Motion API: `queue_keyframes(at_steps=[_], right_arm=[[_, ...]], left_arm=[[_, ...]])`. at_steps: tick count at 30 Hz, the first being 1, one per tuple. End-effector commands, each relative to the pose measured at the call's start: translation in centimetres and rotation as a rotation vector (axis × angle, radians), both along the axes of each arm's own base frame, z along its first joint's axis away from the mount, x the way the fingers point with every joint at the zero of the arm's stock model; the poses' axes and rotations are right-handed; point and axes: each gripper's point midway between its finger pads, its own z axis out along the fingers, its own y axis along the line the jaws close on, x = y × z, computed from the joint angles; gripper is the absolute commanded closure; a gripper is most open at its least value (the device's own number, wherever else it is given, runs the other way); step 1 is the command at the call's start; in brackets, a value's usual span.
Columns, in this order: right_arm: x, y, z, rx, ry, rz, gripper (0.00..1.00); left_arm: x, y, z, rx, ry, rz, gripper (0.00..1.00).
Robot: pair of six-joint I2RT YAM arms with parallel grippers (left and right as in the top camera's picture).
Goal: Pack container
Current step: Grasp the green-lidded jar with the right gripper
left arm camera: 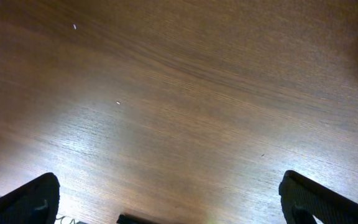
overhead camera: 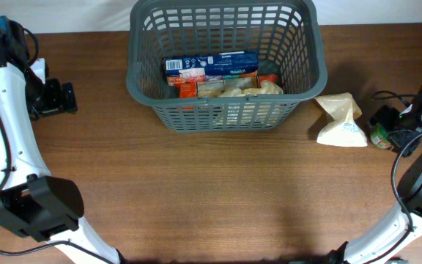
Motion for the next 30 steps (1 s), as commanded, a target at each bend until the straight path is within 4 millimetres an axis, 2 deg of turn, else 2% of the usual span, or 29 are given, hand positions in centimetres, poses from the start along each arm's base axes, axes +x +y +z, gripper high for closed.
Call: queue_keyframes(at_steps=[1, 7, 9, 10, 12, 13, 14, 15, 16, 17, 18, 19, 21, 22, 23, 24, 25, 27, 28, 29, 30], right_arm=[[-0.1, 0.2, 0.4, -0.006, -0.002, -0.01, 0.17], [-0.3, 0.3, 0.3, 0.0, 0.007, -0.01, 0.37], [-0.5, 0.4, 0.3, 0.006, 0.016, -0.01, 0.54], [-0.8, 0.6, 0.5, 0.013, 0.027, -0.01, 0.74], [-0.9, 0.6, 1.3, 0.016, 0.033, -0.01, 0.9], [-0.7, 0.5, 2.5, 0.01, 0.023, -0.01, 0.96], [-0.3, 0.3, 3.9, -0.003, 0.003, -0.01, 0.96], [0.2, 0.0, 5.9, -0.025, -0.026, -0.009, 0.96], [0.9, -0.3, 8.9, -0.056, -0.072, -0.005, 0.96], [1.1, -0.3, 10.4, -0.069, -0.096, -0.003, 0.96], [2.1, 0.3, 14.6, -0.093, -0.174, 0.017, 0.96], [2.9, 1.2, 17.9, -0.109, -0.244, 0.05, 0.96], [4.3, 3.6, 24.2, -0.145, -0.384, 0.158, 0.96], [4.9, 5.7, 27.9, -0.169, -0.47, 0.23, 0.96], [5.2, 7.4, 30.2, -0.183, -0.526, 0.28, 0.96], [5.8, 12.0, 35.2, -0.213, -0.659, 0.44, 0.96], [6.0, 14.8, 37.1, -0.221, -0.722, 0.544, 0.96], [5.8, 21.8, 40.2, -0.216, -0.841, 0.803, 0.96], [5.5, 25.2, 40.9, -0.205, -0.875, 0.903, 0.96], [5.3, 27.5, 41.0, -0.195, -0.892, 0.967, 0.96], [4.9, 32.1, 40.5, -0.173, -0.909, 1.104, 0.96]], left_arm=[[-0.2, 0.2, 0.2, 0.008, -0.005, 0.017, 0.01], [-0.2, 0.2, 0.2, 0.008, -0.005, 0.017, 0.01], [-0.2, 0.2, 0.2, 0.008, -0.005, 0.017, 0.01], [-0.2, 0.2, 0.2, 0.008, -0.005, 0.017, 0.01], [-0.2, 0.2, 0.2, 0.008, -0.005, 0.017, 0.01], [-0.2, 0.2, 0.2, 0.008, -0.005, 0.017, 0.01], [-0.2, 0.2, 0.2, 0.008, -0.005, 0.017, 0.01], [-0.2, 0.2, 0.2, 0.008, -0.005, 0.017, 0.01], [-0.2, 0.2, 0.2, 0.008, -0.005, 0.017, 0.01], [-0.2, 0.2, 0.2, 0.008, -0.005, 0.017, 0.01], [-0.2, 0.2, 0.2, 0.008, -0.005, 0.017, 0.01], [-0.2, 0.2, 0.2, 0.008, -0.005, 0.017, 0.01], [-0.2, 0.2, 0.2, 0.008, -0.005, 0.017, 0.01], [-0.2, 0.2, 0.2, 0.008, -0.005, 0.017, 0.01], [-0.2, 0.2, 0.2, 0.008, -0.005, 0.017, 0.01], [-0.2, 0.2, 0.2, 0.008, -0.005, 0.017, 0.01], [-0.2, 0.2, 0.2, 0.008, -0.005, 0.017, 0.01], [-0.2, 0.2, 0.2, 0.008, -0.005, 0.017, 0.01], [-0.2, 0.2, 0.2, 0.008, -0.004, 0.017, 0.01], [-0.2, 0.2, 0.2, 0.008, -0.005, 0.017, 0.01], [-0.2, 0.2, 0.2, 0.008, -0.005, 0.017, 0.01]])
